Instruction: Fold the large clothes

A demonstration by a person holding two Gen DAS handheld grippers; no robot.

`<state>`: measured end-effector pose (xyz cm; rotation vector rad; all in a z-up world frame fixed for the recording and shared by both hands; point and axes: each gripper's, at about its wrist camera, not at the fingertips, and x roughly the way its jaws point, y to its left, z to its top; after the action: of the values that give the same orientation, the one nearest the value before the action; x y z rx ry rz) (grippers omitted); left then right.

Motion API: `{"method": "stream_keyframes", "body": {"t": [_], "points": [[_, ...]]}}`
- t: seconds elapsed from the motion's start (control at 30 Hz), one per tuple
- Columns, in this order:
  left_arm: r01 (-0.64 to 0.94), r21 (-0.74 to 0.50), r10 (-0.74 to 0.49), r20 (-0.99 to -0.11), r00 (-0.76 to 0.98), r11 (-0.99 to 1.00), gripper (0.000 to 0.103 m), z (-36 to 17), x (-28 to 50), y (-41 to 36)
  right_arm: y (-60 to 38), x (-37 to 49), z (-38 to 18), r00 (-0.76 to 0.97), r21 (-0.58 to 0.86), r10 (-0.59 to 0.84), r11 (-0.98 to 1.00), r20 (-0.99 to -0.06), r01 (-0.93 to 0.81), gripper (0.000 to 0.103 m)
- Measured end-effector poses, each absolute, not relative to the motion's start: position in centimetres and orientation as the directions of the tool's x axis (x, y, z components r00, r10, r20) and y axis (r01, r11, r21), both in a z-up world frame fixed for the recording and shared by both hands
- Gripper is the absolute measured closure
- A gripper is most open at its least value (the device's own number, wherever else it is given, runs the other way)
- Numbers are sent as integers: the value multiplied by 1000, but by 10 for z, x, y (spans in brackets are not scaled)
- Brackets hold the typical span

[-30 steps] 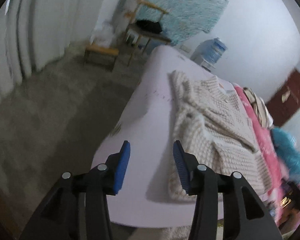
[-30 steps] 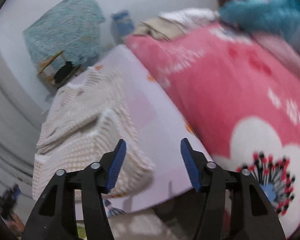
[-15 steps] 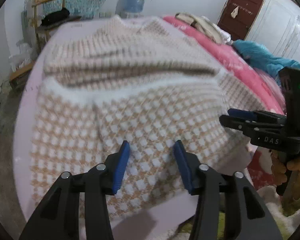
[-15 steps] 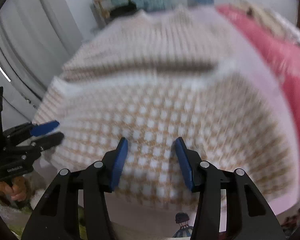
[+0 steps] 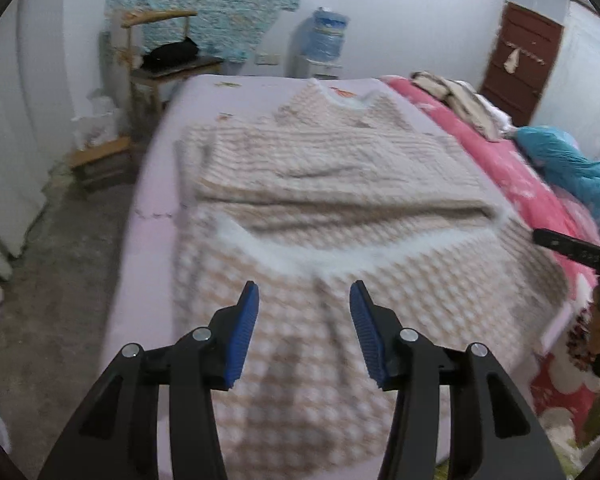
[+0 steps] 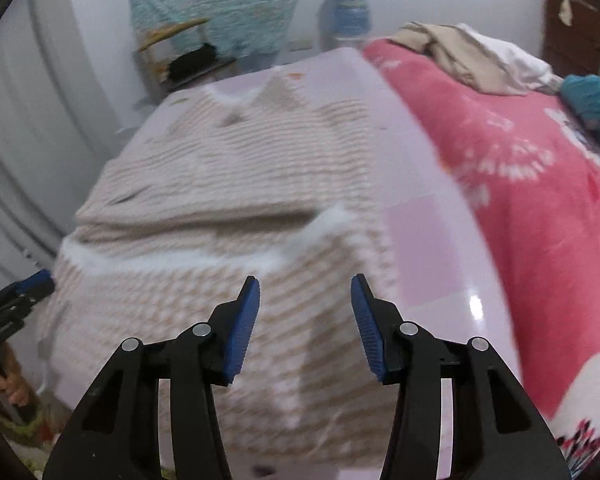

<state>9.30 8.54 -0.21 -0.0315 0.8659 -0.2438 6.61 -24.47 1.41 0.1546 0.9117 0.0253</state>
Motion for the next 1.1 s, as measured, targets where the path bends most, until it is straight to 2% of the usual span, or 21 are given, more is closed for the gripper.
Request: {"method": "stream_keyframes", "body": {"t": [0.1, 0.27, 0.37, 0.43, 0.47, 0.53, 0.63, 0.8, 0.93, 1.1], "points": [[155, -56, -141, -774, 618, 986, 56, -9, 111, 89, -255, 82, 5, 605, 126, 55, 989, -794, 75, 57], [135, -59, -128, -793, 595, 989, 56, -20, 129, 93, -267, 95, -7, 582, 105, 40, 991, -812, 79, 58], [124, -73, -132, -802, 583, 990, 58, -25, 136, 95, -261, 99, -11, 566, 92, 37, 993, -824, 68, 68], [120, -67, -125, -799, 589, 990, 69, -26, 136, 97, -259, 102, -13, 558, 76, 28, 995, -829, 63, 77], [120, -58, -118, -798, 591, 991, 71, -26, 136, 97, -257, 103, -14, 556, 65, 21, 996, -831, 59, 79], [116, -50, -110, -794, 598, 992, 81, -26, 137, 98, -256, 103, -14, 555, 43, 8, 998, -832, 52, 91], [103, -73, -120, -789, 603, 992, 88, -26, 136, 106, -252, 102, -11, 562, 26, 0, 999, -827, 38, 95], [82, -114, -140, -762, 632, 990, 103, -17, 136, 118, -251, 98, -2, 595, 16, -13, 999, -804, 43, 97], [82, -121, -144, -722, 677, 989, 103, -4, 134, 123, -251, 97, 6, 614, 18, -16, 999, -789, 49, 97], [117, -172, -208, -771, 602, 978, 102, -12, 140, 126, -252, 100, 1, 588, 32, 1, 999, -809, 43, 95]]}}
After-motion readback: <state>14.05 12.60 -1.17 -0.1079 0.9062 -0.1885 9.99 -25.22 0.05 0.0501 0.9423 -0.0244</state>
